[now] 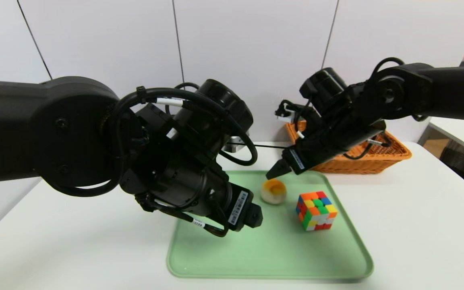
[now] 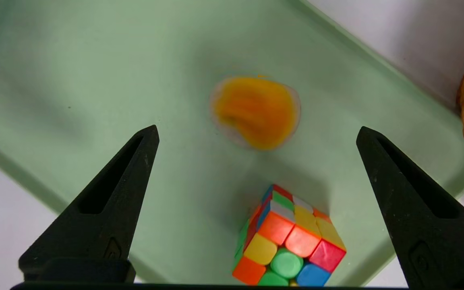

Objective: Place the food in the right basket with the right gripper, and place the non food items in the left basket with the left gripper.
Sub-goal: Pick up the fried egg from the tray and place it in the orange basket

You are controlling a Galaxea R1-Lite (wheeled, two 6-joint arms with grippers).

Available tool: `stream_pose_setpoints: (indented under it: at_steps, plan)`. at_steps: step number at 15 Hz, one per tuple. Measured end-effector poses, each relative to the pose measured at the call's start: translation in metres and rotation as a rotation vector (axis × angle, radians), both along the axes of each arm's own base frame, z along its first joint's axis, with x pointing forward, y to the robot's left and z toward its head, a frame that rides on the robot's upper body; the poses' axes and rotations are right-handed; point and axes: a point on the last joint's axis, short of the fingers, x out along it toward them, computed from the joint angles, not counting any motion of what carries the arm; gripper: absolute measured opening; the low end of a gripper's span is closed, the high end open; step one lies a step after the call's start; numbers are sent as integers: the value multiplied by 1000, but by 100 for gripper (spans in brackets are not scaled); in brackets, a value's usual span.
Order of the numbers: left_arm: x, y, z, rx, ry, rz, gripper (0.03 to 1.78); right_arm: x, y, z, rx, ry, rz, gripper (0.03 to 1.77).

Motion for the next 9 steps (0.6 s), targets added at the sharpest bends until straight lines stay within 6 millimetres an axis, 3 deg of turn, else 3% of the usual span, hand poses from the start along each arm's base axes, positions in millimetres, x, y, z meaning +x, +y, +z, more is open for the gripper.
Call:
stream_pose_setpoints:
  at_steps: [6, 9]
  plan:
    - [3, 0, -1, -6, -4, 4, 169, 14, 22, -31, -182, -6, 41, 170]
    - [4, -1, -3, 0, 1, 5, 169, 15, 27, -37, -201, 1, 53, 170]
